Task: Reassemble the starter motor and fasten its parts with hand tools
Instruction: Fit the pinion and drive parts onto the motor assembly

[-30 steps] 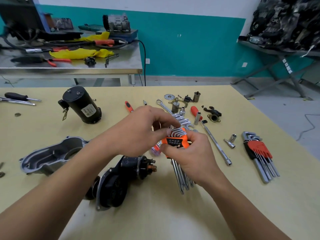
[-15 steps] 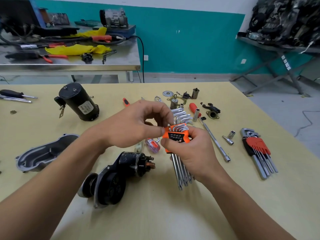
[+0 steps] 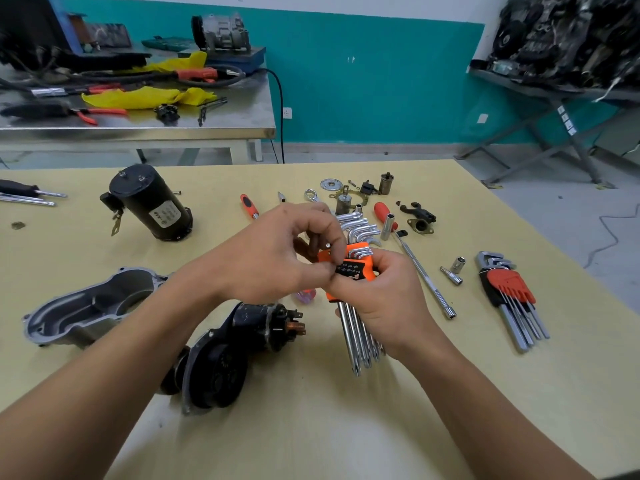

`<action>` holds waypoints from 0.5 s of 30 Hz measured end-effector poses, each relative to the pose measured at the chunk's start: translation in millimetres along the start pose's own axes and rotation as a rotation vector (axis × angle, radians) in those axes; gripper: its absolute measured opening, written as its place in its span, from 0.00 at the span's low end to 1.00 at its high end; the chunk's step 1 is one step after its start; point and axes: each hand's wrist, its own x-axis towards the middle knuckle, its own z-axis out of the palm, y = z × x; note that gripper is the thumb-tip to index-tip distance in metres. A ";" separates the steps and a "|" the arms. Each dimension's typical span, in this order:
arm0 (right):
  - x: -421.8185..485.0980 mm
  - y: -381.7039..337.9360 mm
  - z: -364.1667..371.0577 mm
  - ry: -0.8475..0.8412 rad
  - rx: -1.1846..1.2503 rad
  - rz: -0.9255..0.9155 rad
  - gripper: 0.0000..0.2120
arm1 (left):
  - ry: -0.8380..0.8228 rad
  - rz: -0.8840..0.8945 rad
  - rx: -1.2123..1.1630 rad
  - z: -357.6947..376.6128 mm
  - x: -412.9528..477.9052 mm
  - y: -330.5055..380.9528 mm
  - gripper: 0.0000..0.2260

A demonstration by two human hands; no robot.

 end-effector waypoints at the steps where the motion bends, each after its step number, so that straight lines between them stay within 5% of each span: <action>1: -0.1 -0.4 -0.2 -0.001 0.004 0.003 0.08 | 0.009 -0.005 -0.017 0.3 -0.4 -0.3 0.05; 8: -0.7 -2.9 -1.5 0.013 -0.035 0.003 0.08 | 0.089 -0.007 0.112 7.2 6.0 1.7 0.13; 15: 1.2 0.5 1.1 0.047 -0.100 -0.005 0.20 | 0.056 0.039 0.222 5.2 11.2 5.4 0.03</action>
